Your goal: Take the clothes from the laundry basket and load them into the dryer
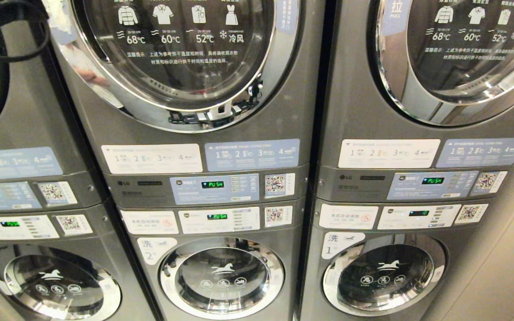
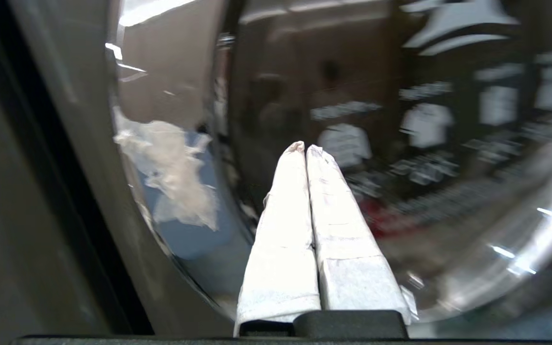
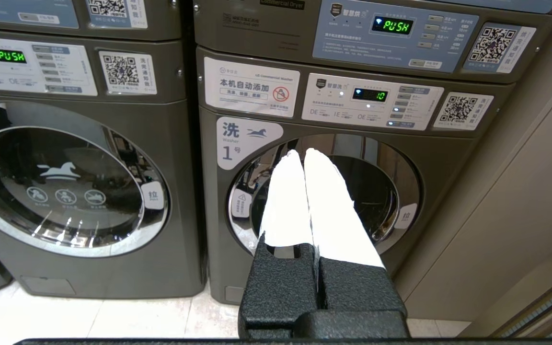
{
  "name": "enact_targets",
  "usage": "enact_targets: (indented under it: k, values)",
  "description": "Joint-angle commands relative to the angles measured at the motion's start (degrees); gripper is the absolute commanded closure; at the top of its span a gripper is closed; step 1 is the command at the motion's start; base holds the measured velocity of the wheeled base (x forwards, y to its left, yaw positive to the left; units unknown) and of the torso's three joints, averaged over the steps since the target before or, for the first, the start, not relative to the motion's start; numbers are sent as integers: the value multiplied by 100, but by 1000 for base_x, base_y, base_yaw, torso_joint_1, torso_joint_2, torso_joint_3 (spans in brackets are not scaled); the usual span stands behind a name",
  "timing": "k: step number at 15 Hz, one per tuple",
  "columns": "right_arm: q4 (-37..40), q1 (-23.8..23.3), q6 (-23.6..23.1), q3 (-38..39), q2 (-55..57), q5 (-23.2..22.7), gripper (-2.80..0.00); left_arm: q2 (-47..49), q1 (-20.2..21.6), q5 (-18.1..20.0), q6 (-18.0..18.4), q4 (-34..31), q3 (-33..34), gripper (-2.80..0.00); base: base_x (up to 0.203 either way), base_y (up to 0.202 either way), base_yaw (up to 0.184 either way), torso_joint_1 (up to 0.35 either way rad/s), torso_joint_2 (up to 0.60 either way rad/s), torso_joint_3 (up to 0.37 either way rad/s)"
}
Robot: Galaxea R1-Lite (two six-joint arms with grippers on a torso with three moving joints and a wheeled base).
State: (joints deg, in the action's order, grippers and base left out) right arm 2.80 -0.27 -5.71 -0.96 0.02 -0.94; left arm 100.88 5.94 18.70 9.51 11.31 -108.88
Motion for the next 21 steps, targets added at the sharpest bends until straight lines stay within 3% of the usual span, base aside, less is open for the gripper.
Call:
enact_targets:
  k: [1,2,4,8,11,14,15,16,19,21]
  values:
    - [1,0,-15,0,-11,-3,0,-1029,-24,147,3,-1363,101,0,0,0,0,0,0,0]
    - [10,0,-26,0,-11,-3,0,-1417,-38,198,-104,-1918,284,0,0,0,0,0,0,0]
    - [10,0,-44,0,-11,-13,0,-2111,-49,235,-429,-2249,1297,0,0,0,0,0,0,0]
    - [1,-4,-17,0,-11,-3,0,-4403,-22,186,-407,-2410,5153,0,0,0,0,0,0,0]
    - [1,-8,-65,8,-11,-12,0,-6444,40,-538,-289,-2455,7829,0,0,0,0,0,0,0]
    - [1,-8,-53,8,-11,-12,0,-7624,72,-1625,-203,-2315,9710,0,0,0,0,0,0,0]
    - [1,-8,-42,8,-11,-12,0,-7955,59,-1833,-197,-2252,10092,0,0,0,0,0,0,0]
    - [1,-8,-26,8,-11,-12,0,-8184,-21,-1798,-191,-2209,10289,0,0,0,0,0,0,0]
    - [1,-8,-61,8,-11,-10,0,-8551,-889,-1534,-139,-2138,10453,0,0,0,0,0,0,0]
    - [1,-8,-44,8,-10,-12,0,-8586,-902,-1510,-142,-2108,10484,0,0,0,0,0,0,0]
